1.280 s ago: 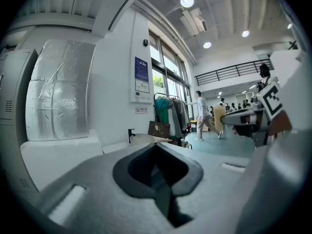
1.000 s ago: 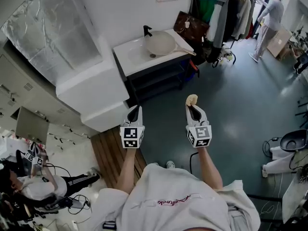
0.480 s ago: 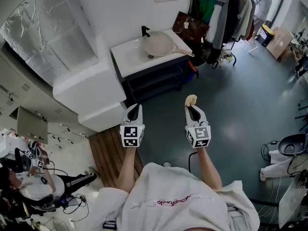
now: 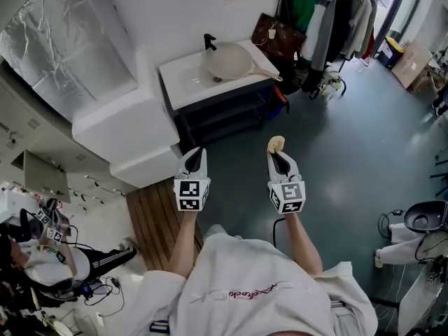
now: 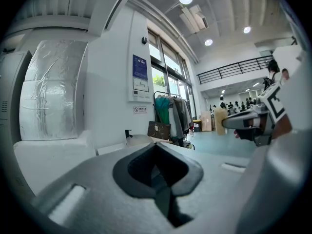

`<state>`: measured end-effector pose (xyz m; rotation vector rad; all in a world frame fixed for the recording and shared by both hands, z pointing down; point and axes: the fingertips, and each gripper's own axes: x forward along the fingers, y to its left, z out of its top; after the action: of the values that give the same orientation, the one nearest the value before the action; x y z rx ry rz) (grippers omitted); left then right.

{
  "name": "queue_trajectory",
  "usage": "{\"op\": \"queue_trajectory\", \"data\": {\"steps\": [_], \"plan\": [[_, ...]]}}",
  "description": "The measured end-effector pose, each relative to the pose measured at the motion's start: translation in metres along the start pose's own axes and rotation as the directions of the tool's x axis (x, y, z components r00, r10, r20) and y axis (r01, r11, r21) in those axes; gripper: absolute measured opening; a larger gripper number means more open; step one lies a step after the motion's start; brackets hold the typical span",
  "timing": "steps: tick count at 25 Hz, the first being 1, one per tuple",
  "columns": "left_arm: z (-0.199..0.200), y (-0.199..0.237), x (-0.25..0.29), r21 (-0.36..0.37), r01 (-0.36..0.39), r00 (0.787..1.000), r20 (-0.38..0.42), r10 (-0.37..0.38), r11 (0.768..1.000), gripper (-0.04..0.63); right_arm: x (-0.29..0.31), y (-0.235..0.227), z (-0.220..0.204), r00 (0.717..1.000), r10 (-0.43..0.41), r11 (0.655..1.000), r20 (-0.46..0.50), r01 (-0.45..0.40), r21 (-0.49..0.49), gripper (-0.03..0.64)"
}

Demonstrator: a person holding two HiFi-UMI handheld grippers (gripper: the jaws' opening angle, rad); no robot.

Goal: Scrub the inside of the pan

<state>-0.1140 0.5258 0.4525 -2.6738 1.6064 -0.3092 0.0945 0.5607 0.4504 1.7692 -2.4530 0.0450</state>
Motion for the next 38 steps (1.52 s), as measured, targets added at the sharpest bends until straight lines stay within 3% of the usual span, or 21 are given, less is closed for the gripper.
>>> {"op": "queue_trajectory", "data": {"steps": [9, 21, 29, 38], "plan": [[-0.004, -0.007, 0.023, 0.009, -0.001, 1.0, -0.008, 0.001, 1.0, 0.0, 0.015, -0.016, -0.009, 1.0, 0.013, 1.0, -0.011, -0.013, 0.0, 0.023], [-0.012, 0.016, 0.08, 0.001, 0.013, 0.999, -0.035, -0.013, 1.0, 0.0, 0.063, -0.039, -0.018, 0.999, 0.01, 1.0, -0.043, -0.011, -0.004, 0.023], [-0.014, 0.044, 0.162, -0.015, 0.054, 0.998, -0.042, -0.054, 0.998, 0.0, 0.144, -0.069, -0.015, 0.998, -0.003, 1.0, -0.06, 0.003, -0.001, 0.023], [0.0, 0.106, 0.258, -0.042, 0.034, 0.998, -0.049, -0.036, 0.999, 0.0, 0.249, -0.112, 0.005, 0.998, -0.008, 1.0, -0.059, 0.008, 0.005, 0.023]]}}
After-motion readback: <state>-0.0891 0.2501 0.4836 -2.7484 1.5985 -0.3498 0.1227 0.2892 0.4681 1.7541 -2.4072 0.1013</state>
